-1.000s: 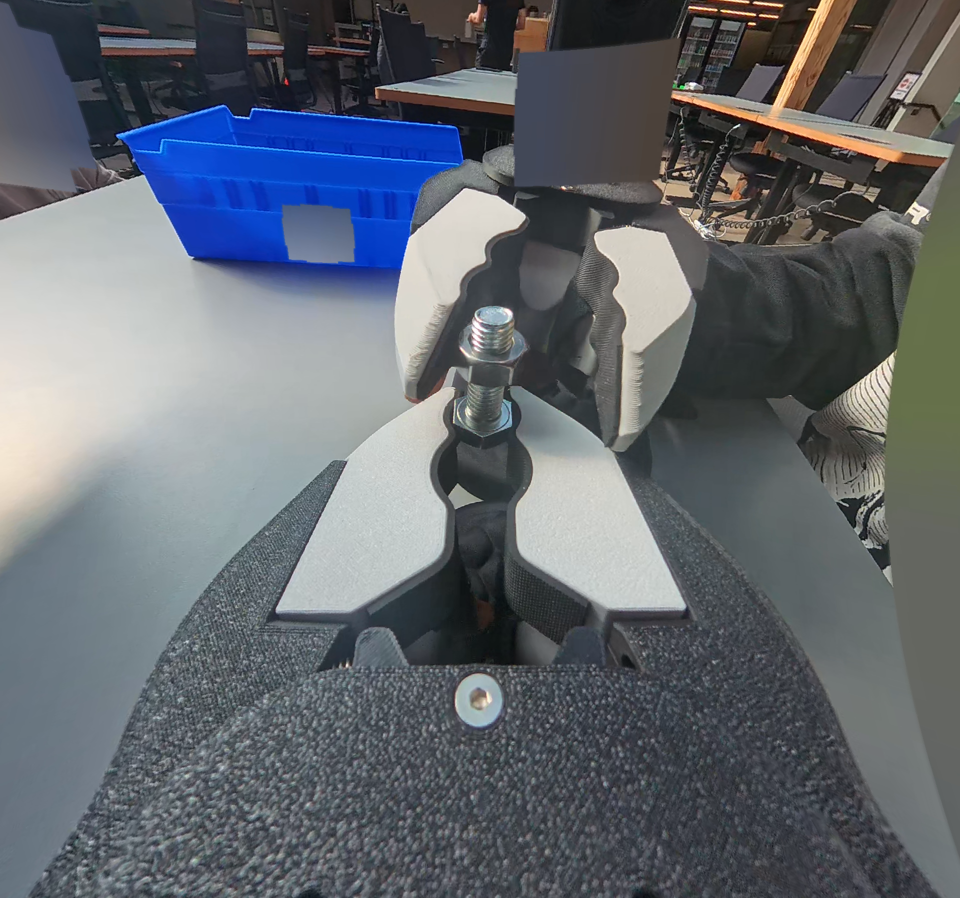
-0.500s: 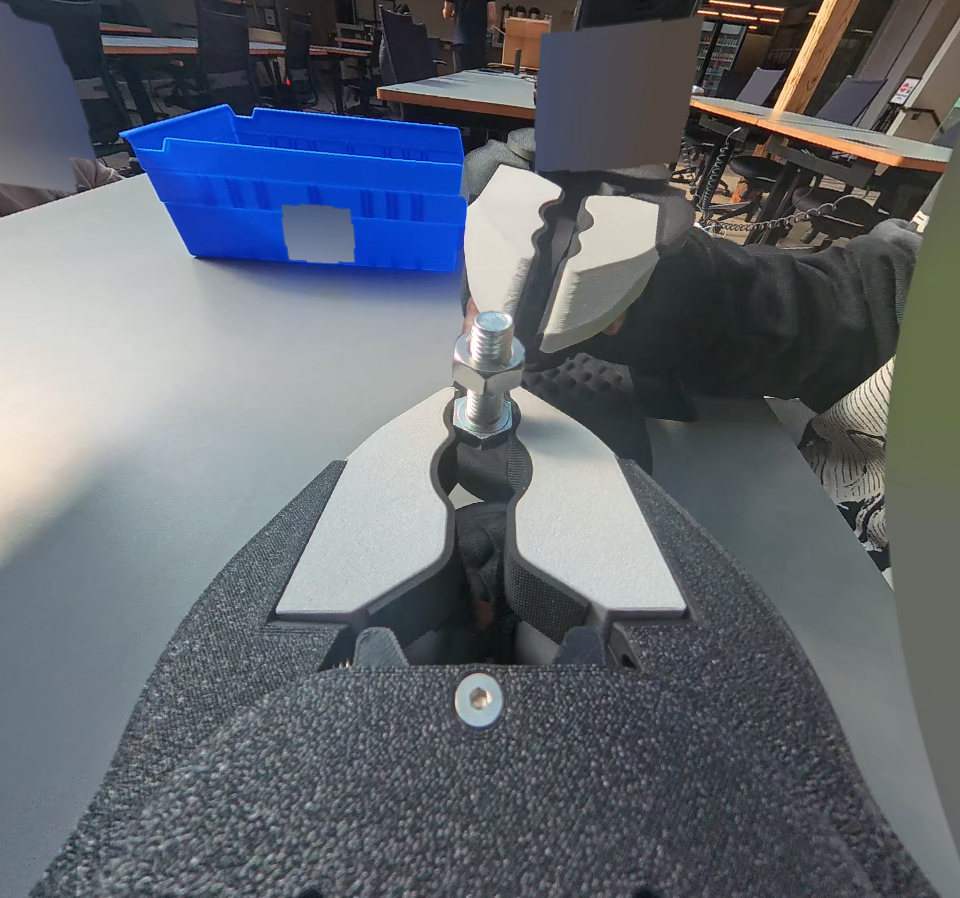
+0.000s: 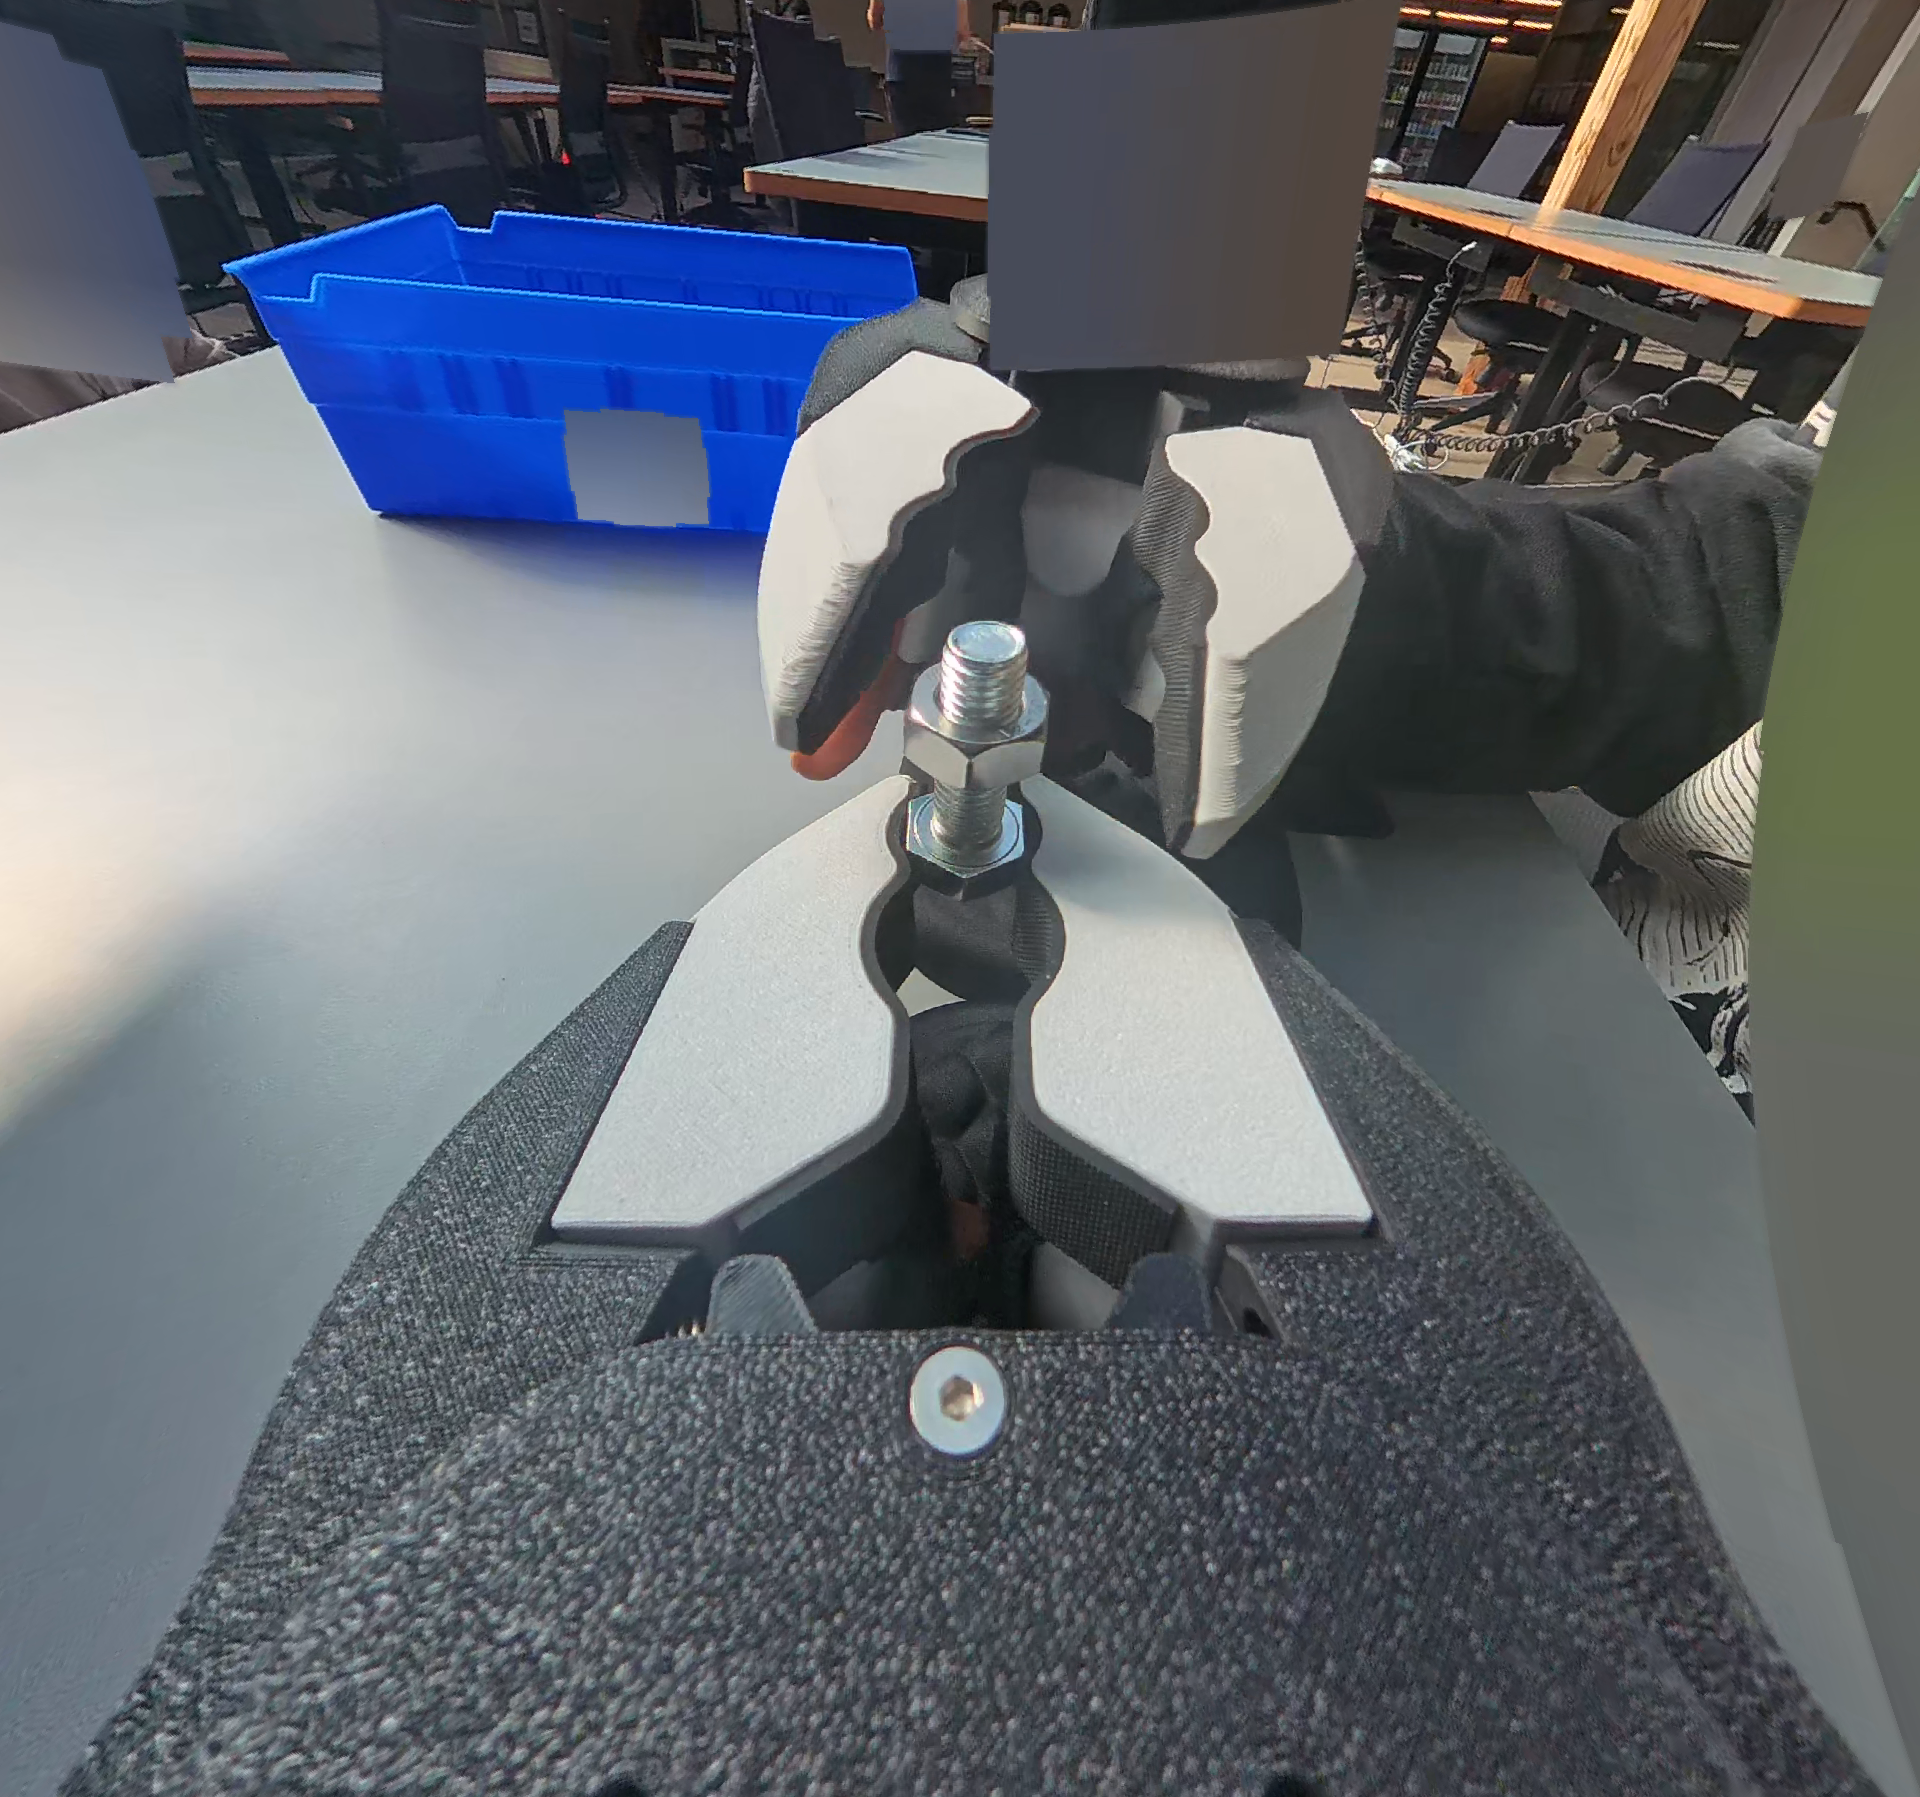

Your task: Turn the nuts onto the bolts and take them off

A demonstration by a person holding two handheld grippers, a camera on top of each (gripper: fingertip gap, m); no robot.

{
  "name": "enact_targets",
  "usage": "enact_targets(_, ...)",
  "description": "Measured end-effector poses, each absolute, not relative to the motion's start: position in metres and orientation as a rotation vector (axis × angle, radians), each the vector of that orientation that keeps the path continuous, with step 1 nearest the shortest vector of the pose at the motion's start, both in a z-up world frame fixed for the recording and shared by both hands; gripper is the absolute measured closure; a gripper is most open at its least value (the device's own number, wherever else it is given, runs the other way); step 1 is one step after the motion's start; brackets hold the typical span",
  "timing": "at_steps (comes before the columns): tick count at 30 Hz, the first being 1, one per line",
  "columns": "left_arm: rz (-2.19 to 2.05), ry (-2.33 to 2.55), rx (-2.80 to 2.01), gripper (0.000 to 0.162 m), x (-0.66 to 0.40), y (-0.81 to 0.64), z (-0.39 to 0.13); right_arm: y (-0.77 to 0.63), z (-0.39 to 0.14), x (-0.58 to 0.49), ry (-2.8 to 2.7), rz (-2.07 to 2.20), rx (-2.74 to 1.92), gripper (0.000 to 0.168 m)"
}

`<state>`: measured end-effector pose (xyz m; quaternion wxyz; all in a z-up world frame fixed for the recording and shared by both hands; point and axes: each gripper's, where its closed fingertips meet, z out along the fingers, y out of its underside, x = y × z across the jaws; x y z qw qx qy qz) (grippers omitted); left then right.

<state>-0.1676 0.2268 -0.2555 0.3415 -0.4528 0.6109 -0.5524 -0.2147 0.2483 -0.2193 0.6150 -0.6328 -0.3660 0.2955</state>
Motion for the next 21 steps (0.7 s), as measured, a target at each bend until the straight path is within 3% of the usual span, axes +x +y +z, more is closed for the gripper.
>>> enact_targets(12,-1.435,1.585,-1.179,0.148,-0.168,0.227,-0.255,0.244,-0.219,-0.208,-0.835,0.649,-1.463,0.139)
enact_targets(21,-1.435,1.581,-1.181,0.148,-0.168,0.228,-0.255,0.235,-0.217,-0.198,-0.819,0.639,-1.468,0.164)
